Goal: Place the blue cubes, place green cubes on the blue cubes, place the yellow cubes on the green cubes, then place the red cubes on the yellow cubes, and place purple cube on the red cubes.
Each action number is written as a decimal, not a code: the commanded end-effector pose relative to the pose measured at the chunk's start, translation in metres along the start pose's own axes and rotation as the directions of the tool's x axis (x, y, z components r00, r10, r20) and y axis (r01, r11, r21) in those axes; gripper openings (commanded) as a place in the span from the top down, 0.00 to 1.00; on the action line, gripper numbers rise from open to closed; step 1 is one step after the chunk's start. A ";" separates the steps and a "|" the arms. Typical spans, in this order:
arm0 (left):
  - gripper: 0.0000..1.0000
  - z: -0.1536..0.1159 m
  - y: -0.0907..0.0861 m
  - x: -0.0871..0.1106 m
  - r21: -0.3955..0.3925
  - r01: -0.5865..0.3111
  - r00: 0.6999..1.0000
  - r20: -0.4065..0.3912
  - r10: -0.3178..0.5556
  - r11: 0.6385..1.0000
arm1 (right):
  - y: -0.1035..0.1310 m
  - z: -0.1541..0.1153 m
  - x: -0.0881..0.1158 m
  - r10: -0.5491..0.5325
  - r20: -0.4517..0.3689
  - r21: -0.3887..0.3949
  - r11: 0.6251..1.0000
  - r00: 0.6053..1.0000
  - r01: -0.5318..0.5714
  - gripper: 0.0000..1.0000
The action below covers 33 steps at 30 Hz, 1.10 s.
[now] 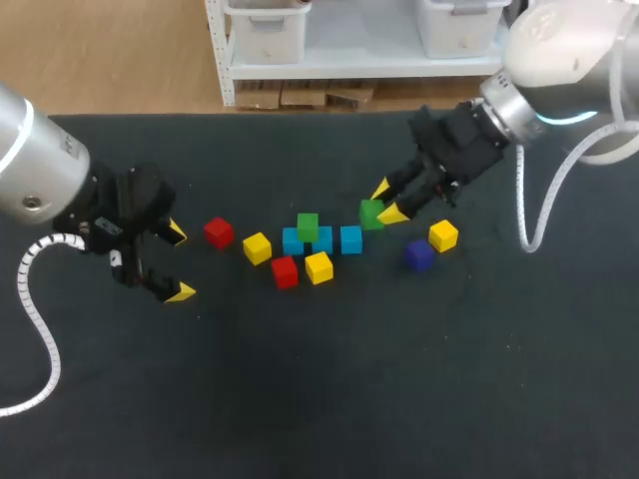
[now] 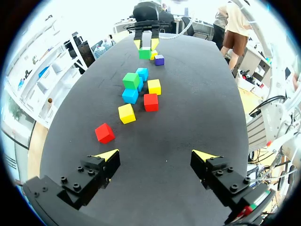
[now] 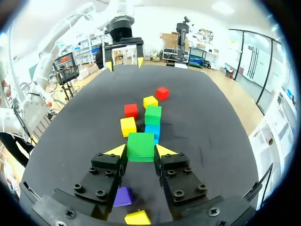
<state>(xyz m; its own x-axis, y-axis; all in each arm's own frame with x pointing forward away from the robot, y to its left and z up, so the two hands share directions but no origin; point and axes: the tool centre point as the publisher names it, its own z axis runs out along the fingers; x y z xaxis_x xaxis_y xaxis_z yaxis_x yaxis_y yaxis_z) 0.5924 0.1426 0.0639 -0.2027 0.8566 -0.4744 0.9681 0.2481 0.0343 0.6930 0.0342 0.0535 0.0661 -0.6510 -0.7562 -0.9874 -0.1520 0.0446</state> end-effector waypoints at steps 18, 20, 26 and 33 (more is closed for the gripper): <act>0.00 0.000 0.000 0.002 0.000 -0.003 1.000 0.007 0.003 1.000 | -0.007 0.036 -0.020 0.019 -0.083 0.053 0.998 0.996 -0.014 1.00; 0.00 0.000 0.000 0.002 0.000 -0.003 1.000 0.007 0.003 1.000 | -0.008 0.037 -0.019 0.023 -0.085 0.055 0.998 0.996 -0.019 1.00; 0.00 0.000 0.000 0.002 0.000 -0.003 1.000 0.007 0.003 1.000 | -0.010 0.040 -0.016 0.040 -0.097 0.065 0.997 0.994 -0.033 1.00; 0.00 0.000 0.000 0.002 0.000 -0.003 1.000 0.007 0.003 1.000 | -0.014 0.043 -0.012 0.046 -0.106 0.065 0.997 0.993 -0.039 1.00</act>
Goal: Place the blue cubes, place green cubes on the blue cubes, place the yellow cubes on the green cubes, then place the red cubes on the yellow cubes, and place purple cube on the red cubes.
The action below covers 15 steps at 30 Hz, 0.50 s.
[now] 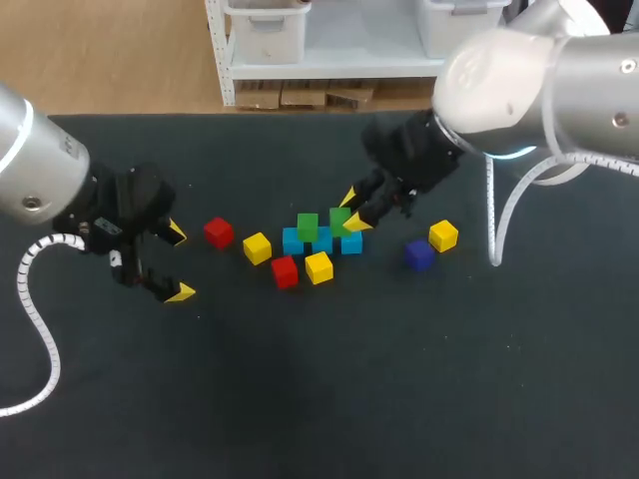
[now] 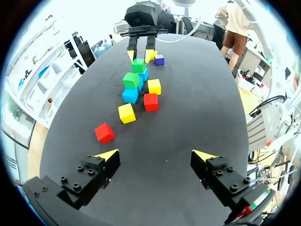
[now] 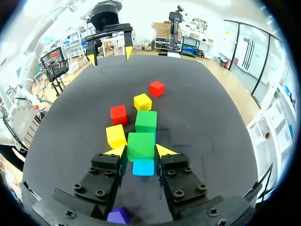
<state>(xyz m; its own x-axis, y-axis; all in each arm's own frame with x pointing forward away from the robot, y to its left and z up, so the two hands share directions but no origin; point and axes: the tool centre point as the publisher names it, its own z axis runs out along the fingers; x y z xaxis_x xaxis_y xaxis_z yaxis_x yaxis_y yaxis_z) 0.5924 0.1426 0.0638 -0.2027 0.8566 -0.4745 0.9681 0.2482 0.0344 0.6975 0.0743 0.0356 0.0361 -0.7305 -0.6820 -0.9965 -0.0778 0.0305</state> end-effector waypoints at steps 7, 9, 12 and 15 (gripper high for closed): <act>0.00 0.000 0.000 0.002 0.000 -0.003 1.000 0.007 0.003 1.000 | -0.002 0.006 0.000 0.003 -0.011 -0.005 1.000 1.000 -0.003 1.00; 0.00 0.000 0.000 0.002 0.000 -0.003 1.000 0.007 0.003 1.000 | -0.002 0.007 0.000 0.002 -0.013 -0.006 1.000 1.000 -0.002 1.00; 0.00 0.000 0.000 0.002 0.000 -0.003 1.000 0.007 0.003 1.000 | -0.002 0.008 0.000 0.002 -0.016 -0.006 1.000 1.000 -0.002 1.00; 0.00 0.000 0.000 0.002 0.000 -0.003 1.000 0.007 0.003 1.000 | -0.003 0.009 0.001 0.003 -0.019 -0.005 1.000 1.000 -0.004 1.00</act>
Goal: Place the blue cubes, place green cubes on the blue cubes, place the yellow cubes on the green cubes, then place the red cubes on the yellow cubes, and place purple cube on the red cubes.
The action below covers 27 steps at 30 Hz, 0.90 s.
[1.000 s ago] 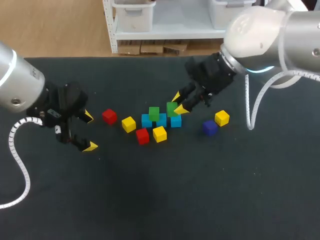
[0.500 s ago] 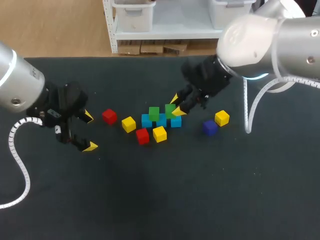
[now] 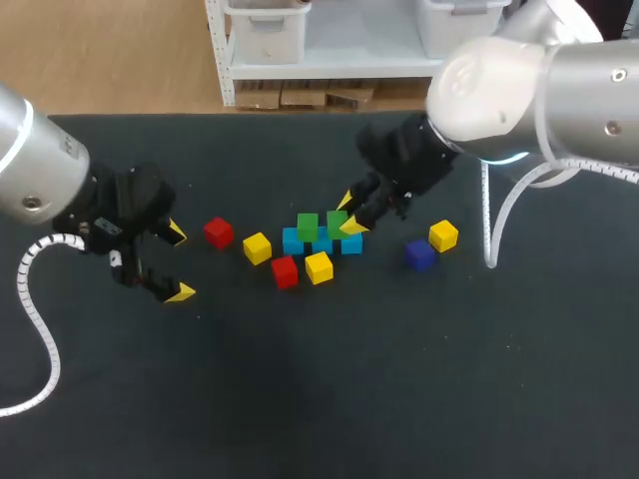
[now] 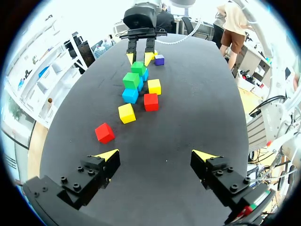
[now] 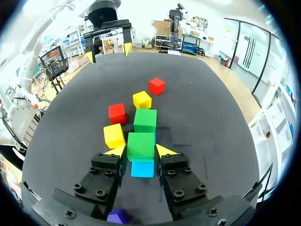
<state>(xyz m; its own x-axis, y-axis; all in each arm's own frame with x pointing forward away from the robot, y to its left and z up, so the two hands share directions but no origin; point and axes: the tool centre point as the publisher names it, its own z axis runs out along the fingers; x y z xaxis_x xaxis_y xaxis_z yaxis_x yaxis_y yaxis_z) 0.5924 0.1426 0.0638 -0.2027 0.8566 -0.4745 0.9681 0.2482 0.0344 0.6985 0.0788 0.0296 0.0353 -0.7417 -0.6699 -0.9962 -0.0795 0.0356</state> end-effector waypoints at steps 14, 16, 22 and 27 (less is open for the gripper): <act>0.00 0.000 0.000 0.002 0.000 -0.003 1.000 0.007 0.003 1.000 | -0.006 0.003 0.002 0.010 -0.009 0.003 1.000 1.000 -0.010 1.00; 0.00 0.000 0.000 0.002 0.000 -0.003 1.000 0.007 0.003 1.000 | -0.006 0.003 0.002 0.011 -0.009 0.003 1.000 1.000 -0.011 1.00; 0.00 0.000 0.000 0.002 0.000 -0.003 1.000 0.007 0.003 1.000 | -0.007 0.003 0.003 0.011 -0.008 0.000 1.000 1.000 -0.011 0.94; 0.00 0.000 0.000 0.002 0.000 -0.003 1.000 0.007 0.003 1.000 | -0.007 0.003 0.003 0.013 -0.008 -0.001 1.000 1.000 -0.013 0.87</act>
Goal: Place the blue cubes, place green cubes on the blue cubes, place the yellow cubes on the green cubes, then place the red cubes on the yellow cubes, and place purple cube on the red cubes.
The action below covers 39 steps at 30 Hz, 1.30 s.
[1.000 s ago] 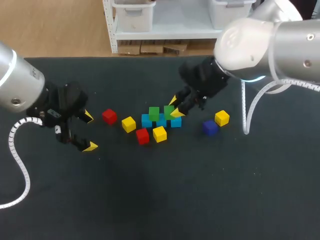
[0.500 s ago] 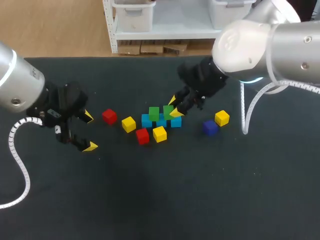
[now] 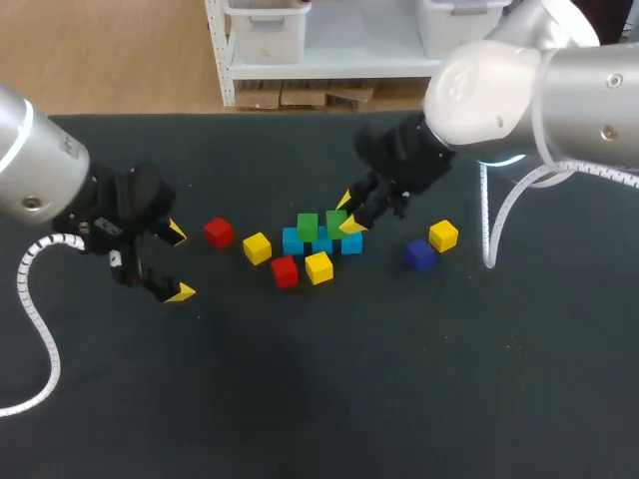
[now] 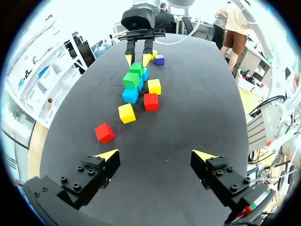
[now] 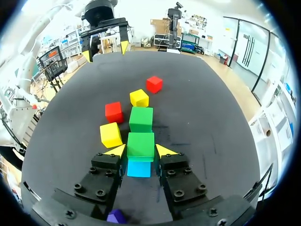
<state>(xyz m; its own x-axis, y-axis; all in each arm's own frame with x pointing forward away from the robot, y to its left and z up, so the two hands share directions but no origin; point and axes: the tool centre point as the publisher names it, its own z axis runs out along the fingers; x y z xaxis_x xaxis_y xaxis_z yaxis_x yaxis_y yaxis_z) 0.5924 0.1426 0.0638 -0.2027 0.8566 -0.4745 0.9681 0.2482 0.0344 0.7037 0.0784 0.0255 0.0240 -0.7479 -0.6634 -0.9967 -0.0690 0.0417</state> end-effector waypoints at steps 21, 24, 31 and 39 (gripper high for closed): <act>0.00 0.000 0.000 0.002 0.000 -0.003 1.000 0.007 0.003 1.000 | -0.003 0.003 0.000 0.006 -0.007 -0.011 1.000 1.000 -0.006 0.19; 0.00 0.000 0.000 0.002 0.000 -0.003 1.000 0.007 0.003 1.000 | -0.003 0.003 0.000 0.006 -0.008 -0.014 1.000 1.000 -0.006 0.00; 0.00 0.000 0.000 0.002 0.000 -0.003 1.000 0.007 0.003 1.000 | -0.003 -0.007 -0.001 0.015 -0.002 0.000 1.000 1.000 -0.015 0.00; 0.00 0.000 0.000 0.002 0.000 -0.003 1.000 0.007 0.003 1.000 | -0.001 -0.044 0.003 0.004 0.009 0.034 0.999 1.000 -0.005 0.00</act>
<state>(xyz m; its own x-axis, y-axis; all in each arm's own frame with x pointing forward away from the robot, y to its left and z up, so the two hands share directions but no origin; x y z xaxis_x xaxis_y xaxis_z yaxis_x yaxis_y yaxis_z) 0.5924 0.1426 0.0638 -0.2028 0.8566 -0.4745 0.9681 0.2483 0.0344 0.7174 0.0609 0.0458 0.0161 -0.7470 -0.6646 -0.9984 -0.0486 0.0304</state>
